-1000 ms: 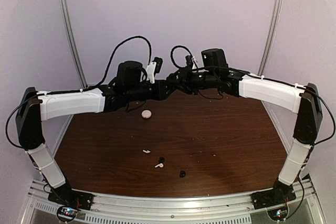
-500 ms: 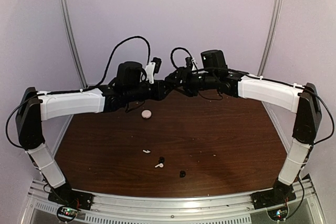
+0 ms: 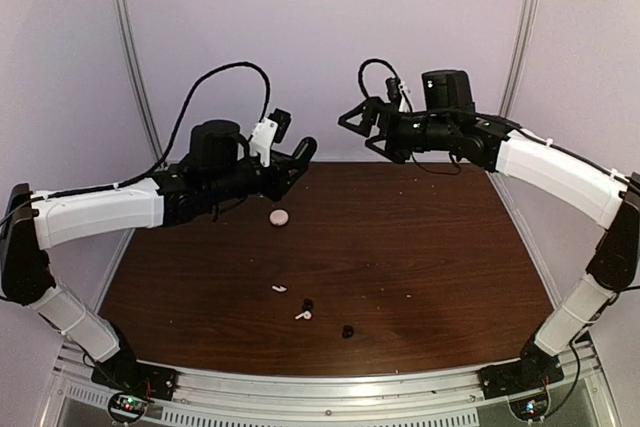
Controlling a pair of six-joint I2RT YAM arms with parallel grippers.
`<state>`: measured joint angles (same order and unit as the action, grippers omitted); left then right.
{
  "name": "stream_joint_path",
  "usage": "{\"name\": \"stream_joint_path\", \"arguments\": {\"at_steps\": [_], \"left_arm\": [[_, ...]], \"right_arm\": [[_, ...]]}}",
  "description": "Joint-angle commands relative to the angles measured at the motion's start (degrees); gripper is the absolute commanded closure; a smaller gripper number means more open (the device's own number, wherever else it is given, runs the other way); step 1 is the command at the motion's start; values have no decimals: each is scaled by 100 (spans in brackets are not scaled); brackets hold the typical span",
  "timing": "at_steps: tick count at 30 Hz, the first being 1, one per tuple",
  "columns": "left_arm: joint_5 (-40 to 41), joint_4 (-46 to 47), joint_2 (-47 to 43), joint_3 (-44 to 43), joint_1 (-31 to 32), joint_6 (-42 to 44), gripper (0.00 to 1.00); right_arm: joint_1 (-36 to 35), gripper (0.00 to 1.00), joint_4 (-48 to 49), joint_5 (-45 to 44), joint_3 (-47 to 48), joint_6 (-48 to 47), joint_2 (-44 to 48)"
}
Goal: Insert the wireless bluetooth earbuds into the charging case
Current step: Pass from the left arm to the right
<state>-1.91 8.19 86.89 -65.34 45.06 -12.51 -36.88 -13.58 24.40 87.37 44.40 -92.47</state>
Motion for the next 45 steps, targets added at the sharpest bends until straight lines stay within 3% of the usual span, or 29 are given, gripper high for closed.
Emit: {"name": "stream_joint_path", "arguments": {"at_steps": [1, 5, 12, 25, 31, 45], "left_arm": [[104, -43, -492, 196, -33, 1106, 99], [335, -90, -876, 469, 47, 1888, 100], [983, -416, -1145, 534, 326, 3703, 100], [2534, 429, -1022, 980, 1475, 5974, 100], [3271, 1477, -767, 1246, 1834, 6956, 100], [3306, 2350, -459, 1331, 2016, 7975, 100]], "right_arm": [[340, 0, -320, 408, -70, -380, 574], [749, 0, -551, 2196, -195, -297, 514], [775, 6, -548, 3190, -646, 134, 712], [624, 20, -321, 3937, -953, 908, 441], [496, 26, 752, 4182, -1299, 1780, 345], [204, 34, 1839, 4419, -1282, 2667, -164]]}}
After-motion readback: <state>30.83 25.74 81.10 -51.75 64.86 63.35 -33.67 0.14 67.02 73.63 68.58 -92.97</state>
